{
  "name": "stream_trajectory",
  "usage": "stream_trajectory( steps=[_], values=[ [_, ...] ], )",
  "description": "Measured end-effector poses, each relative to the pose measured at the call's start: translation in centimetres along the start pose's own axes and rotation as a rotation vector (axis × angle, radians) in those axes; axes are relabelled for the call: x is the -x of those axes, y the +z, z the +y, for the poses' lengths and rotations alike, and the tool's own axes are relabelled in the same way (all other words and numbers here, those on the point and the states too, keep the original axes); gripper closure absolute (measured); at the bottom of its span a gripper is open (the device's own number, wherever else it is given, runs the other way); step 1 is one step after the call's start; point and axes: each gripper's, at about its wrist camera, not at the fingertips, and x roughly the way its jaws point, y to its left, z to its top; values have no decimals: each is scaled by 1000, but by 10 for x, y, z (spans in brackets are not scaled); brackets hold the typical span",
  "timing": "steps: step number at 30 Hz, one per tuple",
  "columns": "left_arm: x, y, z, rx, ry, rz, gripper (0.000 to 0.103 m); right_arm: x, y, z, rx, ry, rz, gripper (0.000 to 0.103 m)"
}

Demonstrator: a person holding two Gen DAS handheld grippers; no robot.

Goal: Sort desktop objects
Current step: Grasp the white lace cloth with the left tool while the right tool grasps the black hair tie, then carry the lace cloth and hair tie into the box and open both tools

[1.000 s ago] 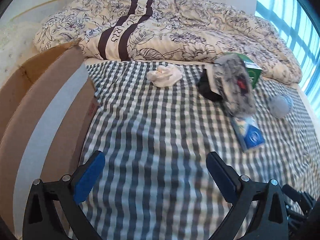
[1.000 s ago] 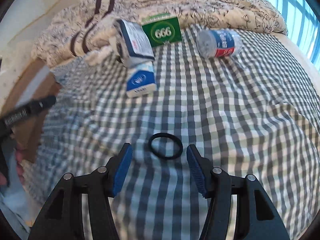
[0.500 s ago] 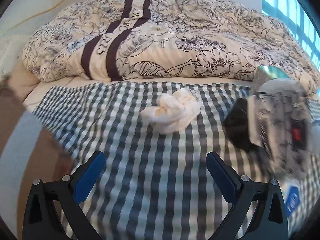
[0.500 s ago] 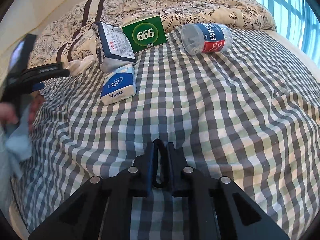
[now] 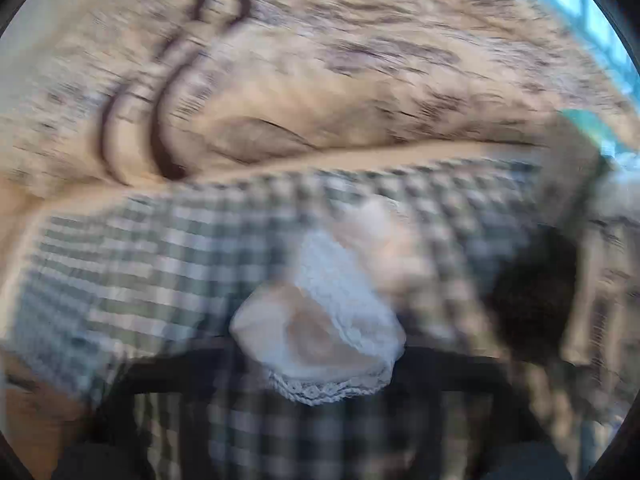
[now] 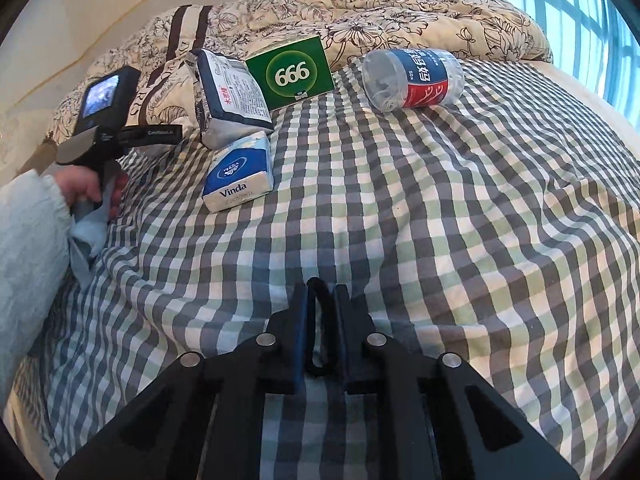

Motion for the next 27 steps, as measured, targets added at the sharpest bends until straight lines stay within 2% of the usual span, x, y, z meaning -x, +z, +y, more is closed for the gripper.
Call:
stream_trajectory(
  steps=[1,5,11,12,14,20,27],
  values=[
    [3,-2,-3,-12,16,-10,95,0,0,0,1,-1,0,90],
    [22,-19,-18,-76,56,-27,96,0,1,0,1,-1,3,90],
    [94,-70,-29,-51,-18,-32,95,6,3,-2,-17,12,16,91],
    [107,-80,-32,-52,-21,-30,95,11,2,-3,-26,18,23,93],
    [135,-98,-33,-27,-18,-34,95,24,-1,-1,-31,36,27,96],
    [218,-150,-35,30,-49,-32,95,80,-9,15,6,47,-1,96],
    [301,-178,-14,113,-112,-73,95,148,-13,23,5,61,-58,96]
  ],
)
